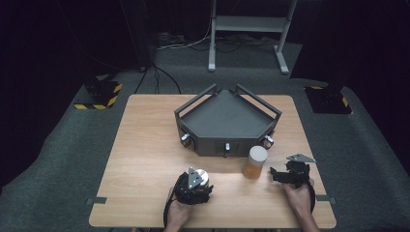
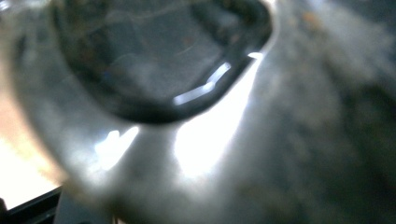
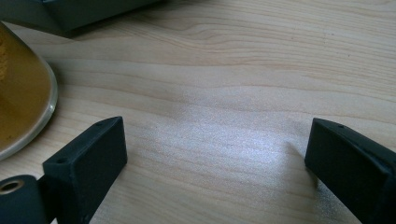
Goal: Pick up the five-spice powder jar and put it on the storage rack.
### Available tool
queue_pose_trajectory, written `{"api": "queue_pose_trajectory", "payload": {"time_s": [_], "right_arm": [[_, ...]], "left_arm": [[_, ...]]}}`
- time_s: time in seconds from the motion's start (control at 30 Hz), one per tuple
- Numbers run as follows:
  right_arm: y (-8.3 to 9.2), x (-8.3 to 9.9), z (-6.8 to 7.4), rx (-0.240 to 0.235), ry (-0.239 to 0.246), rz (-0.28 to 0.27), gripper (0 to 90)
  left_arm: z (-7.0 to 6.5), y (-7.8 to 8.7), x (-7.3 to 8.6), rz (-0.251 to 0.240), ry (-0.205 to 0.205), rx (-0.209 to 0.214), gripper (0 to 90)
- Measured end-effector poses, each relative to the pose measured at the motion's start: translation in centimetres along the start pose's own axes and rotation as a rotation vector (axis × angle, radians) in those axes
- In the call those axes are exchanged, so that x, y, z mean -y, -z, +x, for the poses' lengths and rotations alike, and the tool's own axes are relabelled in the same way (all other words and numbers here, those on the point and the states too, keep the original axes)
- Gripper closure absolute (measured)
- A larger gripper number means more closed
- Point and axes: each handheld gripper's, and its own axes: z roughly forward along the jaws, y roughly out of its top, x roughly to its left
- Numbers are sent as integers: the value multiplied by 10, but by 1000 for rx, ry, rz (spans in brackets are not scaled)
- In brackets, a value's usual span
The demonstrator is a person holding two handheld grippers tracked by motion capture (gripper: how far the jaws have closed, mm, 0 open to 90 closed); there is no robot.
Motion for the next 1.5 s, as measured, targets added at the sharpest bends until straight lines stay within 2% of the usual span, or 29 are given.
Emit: {"api": "queue_pose_trajectory", "payload": {"time_s": [0.53, 0.57, 0.9, 1.27, 1.3, 1.33, 1.37, 1.4, 1.43, 1.5], "right_arm": [[0, 0, 0, 0, 0, 0, 56], [0, 0, 0, 0, 0, 0, 56], [0, 0, 0, 0, 0, 0, 56], [0, 0, 0, 0, 0, 0, 56], [0, 0, 0, 0, 0, 0, 56], [0, 0, 0, 0, 0, 0, 56], [0, 0, 0, 0, 0, 0, 56], [0, 0, 0, 0, 0, 0, 56], [0, 0, 0, 0, 0, 0, 56], [0, 0, 0, 0, 0, 0, 56]], "left_arm": [[5, 7, -25, 8, -34, 32, 311], [-14, -6, -4, -149, 175, 11, 311], [-7, 2, -26, -144, 162, 47, 311], [-3, 8, -41, -148, 152, 66, 312], [-32, -6, -25, -313, 419, 46, 312], [-32, -6, -25, -313, 419, 46, 312], [-15, 0, -31, -252, 290, 80, 312], [17, 21, -68, -1, -61, 90, 312], [18, 22, -69, -2, -60, 95, 312], [17, 22, -70, -34, -32, 96, 312]]}}
